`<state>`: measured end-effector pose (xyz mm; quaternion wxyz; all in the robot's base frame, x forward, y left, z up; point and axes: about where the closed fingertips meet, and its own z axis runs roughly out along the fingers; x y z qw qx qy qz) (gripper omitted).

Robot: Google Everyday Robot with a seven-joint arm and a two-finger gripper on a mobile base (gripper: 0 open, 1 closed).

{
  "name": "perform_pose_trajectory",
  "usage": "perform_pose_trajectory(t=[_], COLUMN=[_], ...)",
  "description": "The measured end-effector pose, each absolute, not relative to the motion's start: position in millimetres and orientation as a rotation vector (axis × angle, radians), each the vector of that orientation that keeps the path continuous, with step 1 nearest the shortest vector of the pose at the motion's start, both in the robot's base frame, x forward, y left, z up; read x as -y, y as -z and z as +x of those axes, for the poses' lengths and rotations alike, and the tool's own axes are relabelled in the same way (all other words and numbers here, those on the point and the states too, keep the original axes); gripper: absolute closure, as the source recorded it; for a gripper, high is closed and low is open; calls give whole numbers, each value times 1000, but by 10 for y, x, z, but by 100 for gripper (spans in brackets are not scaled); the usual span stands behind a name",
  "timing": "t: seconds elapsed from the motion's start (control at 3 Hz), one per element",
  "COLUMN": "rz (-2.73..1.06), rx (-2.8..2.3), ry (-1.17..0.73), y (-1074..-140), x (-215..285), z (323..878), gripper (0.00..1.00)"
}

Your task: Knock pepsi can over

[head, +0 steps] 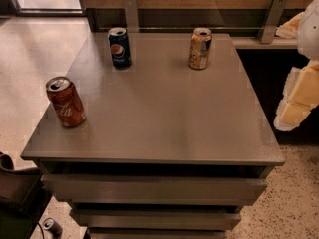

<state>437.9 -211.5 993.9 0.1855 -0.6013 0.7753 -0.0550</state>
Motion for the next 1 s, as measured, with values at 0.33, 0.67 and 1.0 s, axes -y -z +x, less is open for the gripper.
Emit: perform_pose_trajectory(t=[0.33,0.67,1.0], rz=[-1694,-1670,-1609], rx=[-2184,-2166,-2101], ry=[155,138,53], y=[-9940,-9957,-9953], x=[2115,2064,1850], z=[4379,4415,4518], gripper=[0,0,0])
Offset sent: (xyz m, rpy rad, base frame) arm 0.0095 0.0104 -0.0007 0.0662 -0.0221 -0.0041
